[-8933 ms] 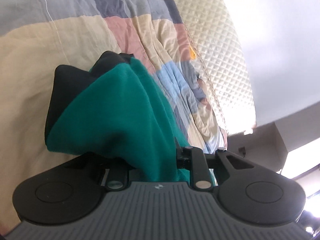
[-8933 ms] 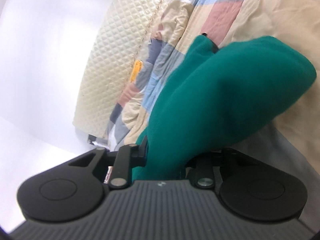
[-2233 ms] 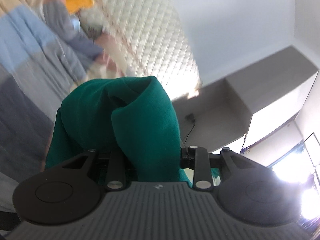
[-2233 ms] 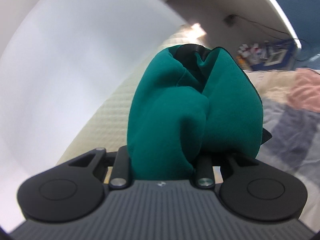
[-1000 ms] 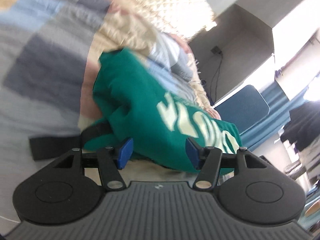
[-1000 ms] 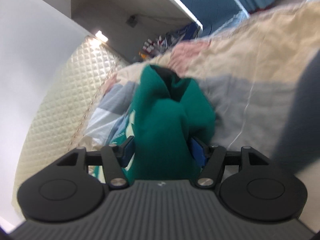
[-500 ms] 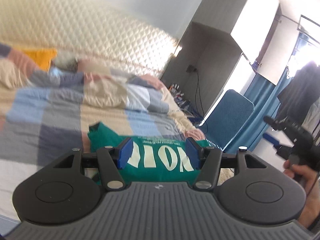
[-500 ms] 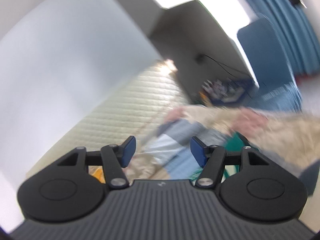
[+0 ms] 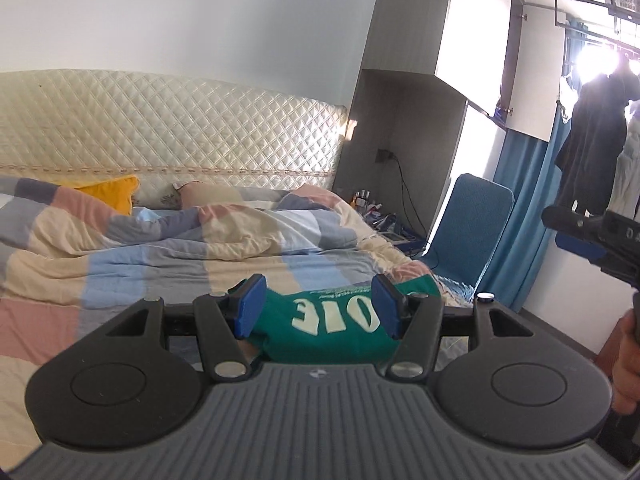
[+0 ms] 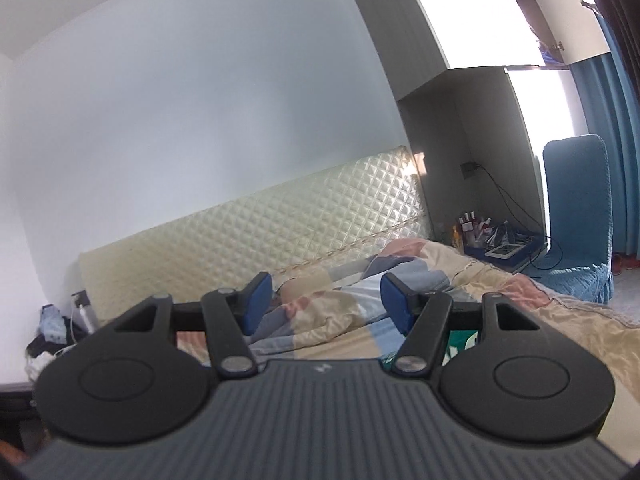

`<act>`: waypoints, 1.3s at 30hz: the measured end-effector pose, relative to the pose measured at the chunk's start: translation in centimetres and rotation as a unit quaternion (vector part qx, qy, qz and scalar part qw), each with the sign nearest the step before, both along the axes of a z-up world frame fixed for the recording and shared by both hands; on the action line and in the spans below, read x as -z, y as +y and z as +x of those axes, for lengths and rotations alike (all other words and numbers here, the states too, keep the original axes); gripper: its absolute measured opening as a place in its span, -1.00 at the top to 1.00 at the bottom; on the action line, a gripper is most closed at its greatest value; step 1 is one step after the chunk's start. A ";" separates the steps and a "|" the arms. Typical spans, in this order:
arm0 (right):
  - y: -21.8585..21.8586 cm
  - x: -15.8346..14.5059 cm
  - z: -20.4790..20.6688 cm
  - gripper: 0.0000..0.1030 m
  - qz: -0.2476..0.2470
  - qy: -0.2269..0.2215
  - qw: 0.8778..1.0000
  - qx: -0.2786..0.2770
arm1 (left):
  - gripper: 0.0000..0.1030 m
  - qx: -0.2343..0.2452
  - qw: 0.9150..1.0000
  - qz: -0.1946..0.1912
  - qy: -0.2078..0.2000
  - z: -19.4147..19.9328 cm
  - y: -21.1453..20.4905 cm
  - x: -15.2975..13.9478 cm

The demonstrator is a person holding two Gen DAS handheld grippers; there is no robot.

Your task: Fold large clothes

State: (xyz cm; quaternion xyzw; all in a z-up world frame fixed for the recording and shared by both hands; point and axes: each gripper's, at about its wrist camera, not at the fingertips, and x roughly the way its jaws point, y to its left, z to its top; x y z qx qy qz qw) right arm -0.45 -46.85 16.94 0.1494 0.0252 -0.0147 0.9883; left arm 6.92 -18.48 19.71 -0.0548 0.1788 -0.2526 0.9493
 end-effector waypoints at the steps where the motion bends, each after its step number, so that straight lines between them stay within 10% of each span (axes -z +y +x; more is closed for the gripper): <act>1: 0.7 0.4 -0.6 -0.24 -0.002 0.002 1.000 -0.002 | -0.24 -0.001 1.000 0.003 -0.002 -0.5 0.4 0.4; 19: 7.3 12.7 -2.8 -0.24 -0.019 0.086 0.996 -0.014 | -0.32 -0.021 0.998 0.054 -0.001 -4.5 2.5 9.7; 39: 8.2 16.6 -2.4 -0.24 -0.057 0.109 0.992 0.035 | -0.45 -0.030 0.997 0.076 0.015 -3.8 2.1 14.6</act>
